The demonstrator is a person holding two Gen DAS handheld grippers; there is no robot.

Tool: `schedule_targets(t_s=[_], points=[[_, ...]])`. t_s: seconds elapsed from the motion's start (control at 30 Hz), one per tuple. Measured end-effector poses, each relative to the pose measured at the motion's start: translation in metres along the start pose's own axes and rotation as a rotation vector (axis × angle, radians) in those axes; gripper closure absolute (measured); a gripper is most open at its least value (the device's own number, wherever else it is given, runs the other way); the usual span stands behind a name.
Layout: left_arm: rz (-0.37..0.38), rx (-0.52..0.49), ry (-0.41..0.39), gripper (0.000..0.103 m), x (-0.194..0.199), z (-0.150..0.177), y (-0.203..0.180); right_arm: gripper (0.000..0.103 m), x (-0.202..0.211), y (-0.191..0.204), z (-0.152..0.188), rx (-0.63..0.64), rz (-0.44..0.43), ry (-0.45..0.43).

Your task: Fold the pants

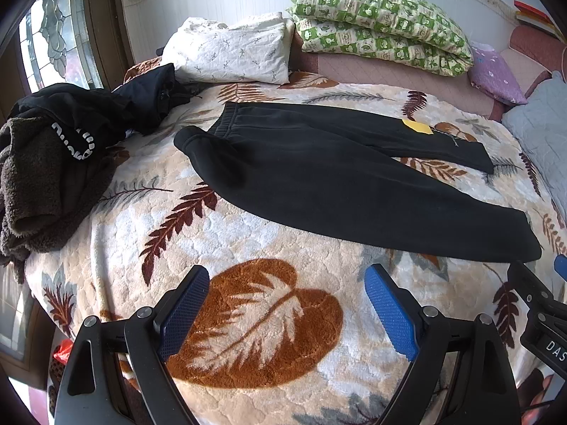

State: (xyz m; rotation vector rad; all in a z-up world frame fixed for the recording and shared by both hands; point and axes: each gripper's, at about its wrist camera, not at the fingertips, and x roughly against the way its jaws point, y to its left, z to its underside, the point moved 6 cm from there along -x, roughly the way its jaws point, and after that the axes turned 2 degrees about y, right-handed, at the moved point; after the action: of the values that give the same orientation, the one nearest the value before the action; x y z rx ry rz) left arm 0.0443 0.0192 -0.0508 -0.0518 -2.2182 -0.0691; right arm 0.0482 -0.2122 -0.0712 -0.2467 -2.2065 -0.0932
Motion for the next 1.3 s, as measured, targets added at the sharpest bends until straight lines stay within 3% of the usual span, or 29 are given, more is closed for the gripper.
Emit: schedule_targets(t_s=[0.5, 0.67, 0.9, 1.1, 1.3], points=[[-0.003, -0.024, 0.03, 0.013, -0.013, -0.011, -0.001, 0.0, -0.01, -0.001, -0.005, -0.004, -0.029, 0.031], [0.042, -0.069, 0.088, 0.012, -0.024, -0.039, 0.002, 0.0, -0.017, -0.029, -0.041, -0.019, -0.028, 0.033], [0.065, -0.085, 0.16, 0.012, -0.047, -0.118, 0.037, 0.0, -0.052, -0.088, -0.106, -0.04, -0.023, 0.062], [-0.025, -0.094, 0.191, 0.007, -0.09, -0.213, 0.079, 0.0, -0.118, -0.141, -0.168, -0.088, -0.053, 0.152], [-0.043, -0.014, 0.342, 0.007, -0.167, -0.269, 0.104, 0.001, -0.202, -0.161, -0.198, -0.206, -0.19, 0.295]])
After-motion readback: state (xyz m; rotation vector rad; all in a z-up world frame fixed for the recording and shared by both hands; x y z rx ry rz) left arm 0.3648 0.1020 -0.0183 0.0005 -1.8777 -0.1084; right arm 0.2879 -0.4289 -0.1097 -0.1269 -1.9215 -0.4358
